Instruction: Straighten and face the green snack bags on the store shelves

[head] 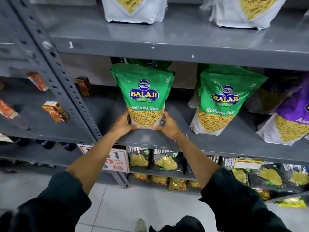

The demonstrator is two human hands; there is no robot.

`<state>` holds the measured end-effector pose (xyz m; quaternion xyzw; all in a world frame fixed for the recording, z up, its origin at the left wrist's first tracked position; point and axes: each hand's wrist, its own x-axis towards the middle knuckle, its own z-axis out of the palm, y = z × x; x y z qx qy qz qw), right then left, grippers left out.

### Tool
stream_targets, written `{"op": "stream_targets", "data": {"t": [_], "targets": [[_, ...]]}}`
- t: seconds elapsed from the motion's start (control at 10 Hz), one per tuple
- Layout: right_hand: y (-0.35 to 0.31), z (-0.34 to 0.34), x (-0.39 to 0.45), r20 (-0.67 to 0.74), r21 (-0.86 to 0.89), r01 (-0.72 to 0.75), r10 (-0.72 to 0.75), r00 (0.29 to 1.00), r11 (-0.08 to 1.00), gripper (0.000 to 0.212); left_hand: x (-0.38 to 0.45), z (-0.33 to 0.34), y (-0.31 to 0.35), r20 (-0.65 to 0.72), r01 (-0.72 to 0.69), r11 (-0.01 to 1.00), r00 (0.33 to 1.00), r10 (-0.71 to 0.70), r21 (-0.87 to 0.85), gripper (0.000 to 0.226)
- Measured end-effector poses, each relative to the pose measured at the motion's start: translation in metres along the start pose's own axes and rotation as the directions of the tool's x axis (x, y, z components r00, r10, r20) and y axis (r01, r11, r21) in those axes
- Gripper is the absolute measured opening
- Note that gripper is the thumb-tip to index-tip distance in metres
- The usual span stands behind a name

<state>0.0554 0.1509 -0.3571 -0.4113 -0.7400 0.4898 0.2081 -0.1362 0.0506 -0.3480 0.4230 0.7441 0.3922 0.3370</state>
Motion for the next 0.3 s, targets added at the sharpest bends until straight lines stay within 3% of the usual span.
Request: {"op": "stream_targets", "data": {"t": [0.2,0.3], "targets": [[-0.001,0.0028,-0.0057,-0.027,0.025,-0.001,0.002,1.0,1.0,0.059,-0.0058,0.0016,-0.0088,-0.034,-0.024,1.0,0.999,0.024,0.0,0.075],[-0.01,0.0018,-0.013,0.014,0.007,0.01,-0.01,1.0,1.0,0.069,-0.0117,0.004,-0.0041,-0.007,-0.041,0.998,0.999,0.041,0.041,0.077]]}}
